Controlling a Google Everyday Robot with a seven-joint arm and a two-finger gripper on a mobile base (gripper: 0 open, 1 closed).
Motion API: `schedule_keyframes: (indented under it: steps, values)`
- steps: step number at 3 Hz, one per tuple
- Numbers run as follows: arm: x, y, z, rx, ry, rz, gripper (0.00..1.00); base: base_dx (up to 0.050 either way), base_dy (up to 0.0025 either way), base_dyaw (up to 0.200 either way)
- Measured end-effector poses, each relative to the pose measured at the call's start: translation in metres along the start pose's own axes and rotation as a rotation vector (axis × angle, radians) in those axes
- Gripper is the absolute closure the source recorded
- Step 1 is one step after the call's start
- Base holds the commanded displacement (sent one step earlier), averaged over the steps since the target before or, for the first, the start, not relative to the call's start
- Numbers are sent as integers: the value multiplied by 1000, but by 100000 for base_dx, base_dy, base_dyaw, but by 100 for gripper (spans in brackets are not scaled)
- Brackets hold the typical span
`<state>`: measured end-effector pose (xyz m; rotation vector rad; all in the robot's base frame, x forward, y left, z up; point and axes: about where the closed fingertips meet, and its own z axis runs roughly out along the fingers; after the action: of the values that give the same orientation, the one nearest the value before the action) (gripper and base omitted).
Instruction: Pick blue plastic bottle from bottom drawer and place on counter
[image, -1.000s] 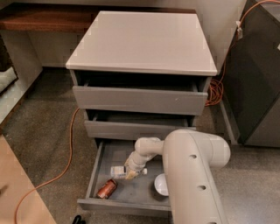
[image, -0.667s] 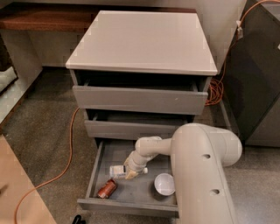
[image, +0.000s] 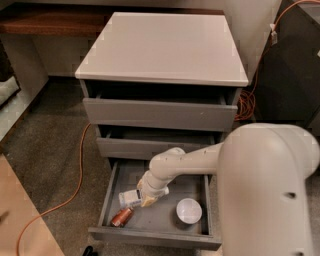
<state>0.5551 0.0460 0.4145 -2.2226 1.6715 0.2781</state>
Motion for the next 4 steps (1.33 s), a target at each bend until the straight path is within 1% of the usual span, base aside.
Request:
schedule_keyframes:
  steps: [1, 2, 3, 4]
  values:
    - [-16, 6, -40, 7, 32, -68, 100, 0, 0, 0]
    - [-33, 2, -84, 18, 35, -147, 100, 0, 0, 0]
    - [-47, -5, -119, 21, 35, -235, 100, 0, 0, 0]
    - [-47, -4, -118, 21, 35, -233, 100, 0, 0, 0]
